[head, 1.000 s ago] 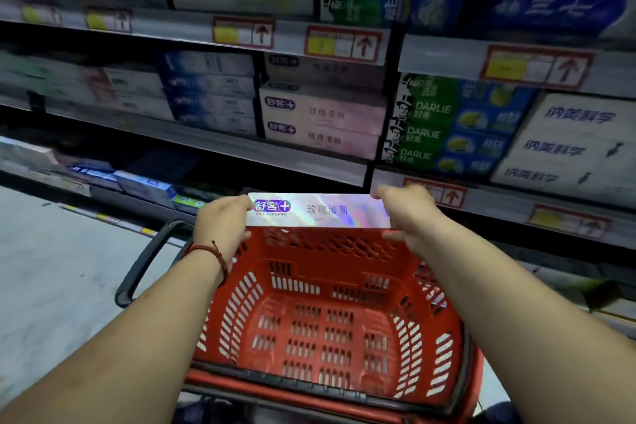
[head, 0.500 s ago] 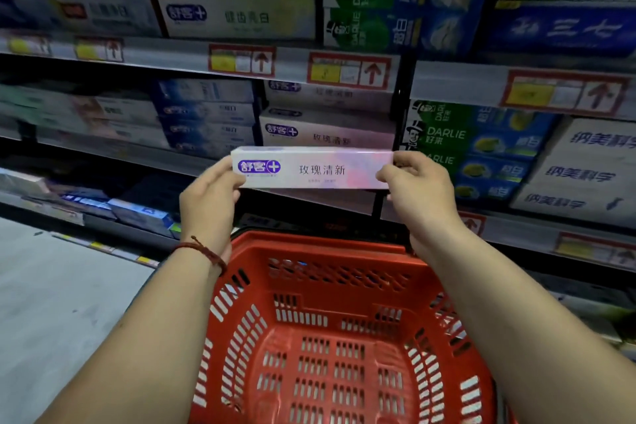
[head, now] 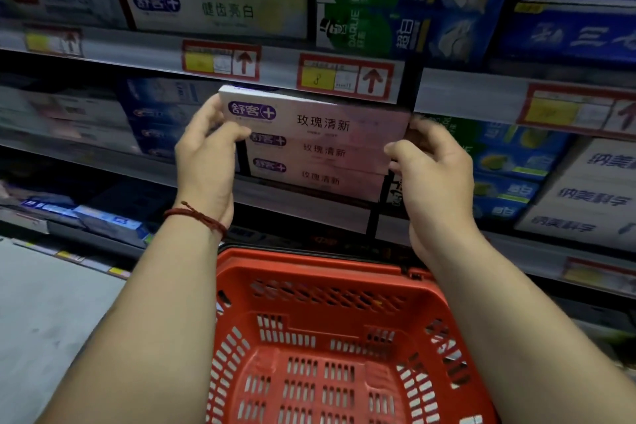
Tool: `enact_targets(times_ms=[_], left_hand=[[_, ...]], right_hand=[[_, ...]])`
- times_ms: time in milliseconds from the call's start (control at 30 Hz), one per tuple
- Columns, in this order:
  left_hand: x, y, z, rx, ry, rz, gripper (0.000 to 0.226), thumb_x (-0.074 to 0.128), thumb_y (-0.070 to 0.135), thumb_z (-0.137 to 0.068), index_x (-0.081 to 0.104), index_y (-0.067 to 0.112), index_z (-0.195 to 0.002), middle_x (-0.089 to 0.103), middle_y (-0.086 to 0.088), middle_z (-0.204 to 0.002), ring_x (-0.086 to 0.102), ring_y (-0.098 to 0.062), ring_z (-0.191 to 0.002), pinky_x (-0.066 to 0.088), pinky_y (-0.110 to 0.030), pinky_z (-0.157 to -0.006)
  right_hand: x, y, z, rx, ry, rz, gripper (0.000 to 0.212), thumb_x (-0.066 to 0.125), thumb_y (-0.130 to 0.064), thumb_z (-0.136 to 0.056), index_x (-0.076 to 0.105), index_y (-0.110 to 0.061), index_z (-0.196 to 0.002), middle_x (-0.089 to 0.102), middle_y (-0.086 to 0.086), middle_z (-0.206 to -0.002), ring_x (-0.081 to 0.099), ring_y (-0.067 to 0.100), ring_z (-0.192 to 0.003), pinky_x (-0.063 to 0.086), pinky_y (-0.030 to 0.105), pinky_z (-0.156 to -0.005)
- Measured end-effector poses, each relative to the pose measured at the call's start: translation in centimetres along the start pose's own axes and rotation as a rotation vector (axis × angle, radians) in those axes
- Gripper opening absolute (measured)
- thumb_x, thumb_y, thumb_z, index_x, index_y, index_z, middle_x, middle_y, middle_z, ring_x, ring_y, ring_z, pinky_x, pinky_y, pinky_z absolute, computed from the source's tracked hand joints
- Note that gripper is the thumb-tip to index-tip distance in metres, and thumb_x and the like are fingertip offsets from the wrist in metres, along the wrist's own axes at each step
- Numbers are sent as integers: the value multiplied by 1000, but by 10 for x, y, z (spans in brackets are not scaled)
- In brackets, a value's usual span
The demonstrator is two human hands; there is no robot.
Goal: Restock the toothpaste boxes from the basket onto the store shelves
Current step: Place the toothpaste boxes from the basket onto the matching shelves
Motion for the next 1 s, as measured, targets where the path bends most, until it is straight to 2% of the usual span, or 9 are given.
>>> enact_targets(times_ms=[167,300,400,500,600,667,767,867,1000], left_hand=[[7,-19,-5,-84,-64,-54,68,66,4,-82,53,22,-146,61,7,-139,57,-4,-125,44,-18,-98],[19,-24,4,-105,-156,-211,78,72,10,-82,40,15,-154,24,4,-165,32,-5,-145,29,-24,-116],[26,-30,15,-44,-122,-410,69,62,8,-92,36,15,-155,13,7,-168,21,-8,-152,25,-28,-120],[33,-42,28,-8,-128,-528,68,58,18,-92,35,17,-156,16,8,-167,22,-8,-151,25,-40,-124],[43,-46,44,-8,-220,-576,77,56,30,-86,31,24,-158,17,11,-167,21,-8,-152,26,-40,-124],[44,-43,48,10,-218,-621,71,58,26,-92,31,28,-158,17,13,-167,24,-9,-151,28,-36,-122],[43,-36,48,65,-171,-684,66,56,19,-97,32,29,-158,15,16,-167,26,-10,-151,30,-32,-121],[46,-30,50,69,-203,-711,65,55,17,-98,32,29,-158,15,16,-167,21,-6,-151,21,-15,-108],[47,-30,37,0,-225,-673,65,57,20,-97,33,29,-157,20,14,-166,21,-6,-151,20,-19,-111]], right_hand=[[1,5,-12,-11,15,68,43,63,-15,-91,63,-24,-134,69,-10,-120,63,5,-108,52,12,-78],[3,9,-9,-43,-16,133,42,62,-14,-91,61,-28,-130,67,-12,-121,63,4,-106,52,22,-86],[5,11,-4,-78,-43,164,42,63,-14,-92,51,-46,-117,63,-15,-117,61,-4,-97,48,14,-79],[7,14,5,-121,-51,208,53,62,-10,-92,46,-56,-112,50,-42,-102,56,-19,-95,39,1,-76],[9,19,11,-128,-77,257,63,60,-8,-93,45,-33,-149,36,-51,-102,40,-41,-88,30,-11,-74],[10,20,13,-120,-91,266,68,59,-6,-94,37,-23,-156,32,-50,-102,34,-45,-86,27,-13,-73],[11,22,13,-126,-84,263,70,59,-6,-94,36,-23,-157,33,-49,-107,35,-44,-90,28,-13,-76],[13,22,15,-144,-90,278,70,60,-8,-93,36,-26,-156,43,-38,-124,38,-35,-101,30,-8,-87],[15,23,14,-181,-99,287,67,60,-9,-92,41,-28,-153,51,-22,-138,49,-12,-119,37,10,-101]])
Point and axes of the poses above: each hand's wrist, its own z-axis away from the middle knuckle, its own x-axis out of the palm, y = z × x, the point moved 2 cm from there along -z, towards the middle knuckle
